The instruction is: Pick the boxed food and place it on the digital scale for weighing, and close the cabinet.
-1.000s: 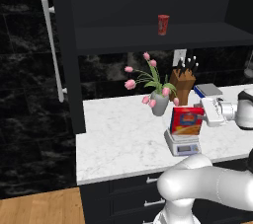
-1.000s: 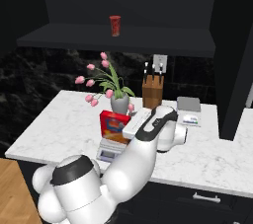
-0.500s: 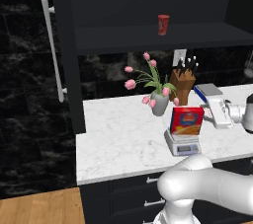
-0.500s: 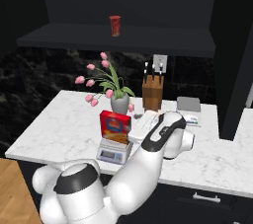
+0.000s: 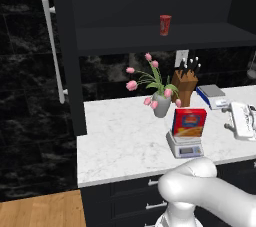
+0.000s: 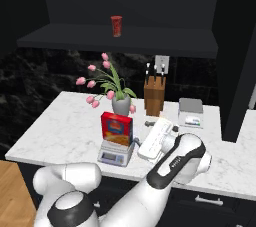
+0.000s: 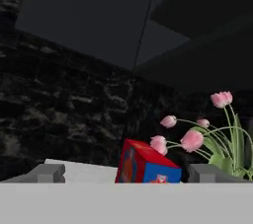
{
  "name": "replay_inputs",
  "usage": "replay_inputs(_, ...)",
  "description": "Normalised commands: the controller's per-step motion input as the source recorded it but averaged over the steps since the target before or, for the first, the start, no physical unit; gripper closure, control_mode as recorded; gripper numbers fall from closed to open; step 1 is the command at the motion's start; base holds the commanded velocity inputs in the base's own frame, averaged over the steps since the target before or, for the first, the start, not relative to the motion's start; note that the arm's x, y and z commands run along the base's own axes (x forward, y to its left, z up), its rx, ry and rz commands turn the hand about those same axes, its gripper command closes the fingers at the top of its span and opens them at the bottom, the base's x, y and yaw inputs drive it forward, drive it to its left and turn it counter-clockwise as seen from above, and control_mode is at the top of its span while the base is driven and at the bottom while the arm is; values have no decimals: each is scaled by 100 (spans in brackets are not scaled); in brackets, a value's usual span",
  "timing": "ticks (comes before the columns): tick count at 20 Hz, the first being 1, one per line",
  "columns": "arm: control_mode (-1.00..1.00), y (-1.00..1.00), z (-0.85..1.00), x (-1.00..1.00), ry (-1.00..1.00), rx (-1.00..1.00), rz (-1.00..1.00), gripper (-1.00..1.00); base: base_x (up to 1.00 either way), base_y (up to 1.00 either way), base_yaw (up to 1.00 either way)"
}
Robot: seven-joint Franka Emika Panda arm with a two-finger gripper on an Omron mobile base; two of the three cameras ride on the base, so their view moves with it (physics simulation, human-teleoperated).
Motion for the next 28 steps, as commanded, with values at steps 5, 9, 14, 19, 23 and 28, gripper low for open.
replay_inputs(5, -100, 0, 32, -55, -47, 0, -36, -100, 0, 0, 0)
replay_inputs(9, -100, 0, 33, -15, -49, 0, -40, -100, 0, 0, 0)
replay_inputs(14, -100, -9, 32, 0, -40, 1, -33, -100, 0, 0, 0)
replay_inputs(19, -100, -38, 34, 0, -31, 3, -17, -100, 0, 0, 0)
replay_inputs(23, -100, -66, 45, -1, -26, 0, -10, -100, 0, 0, 0)
replay_inputs(28, -100, -86, 40, 0, -22, 0, -20, -100, 0, 0, 0)
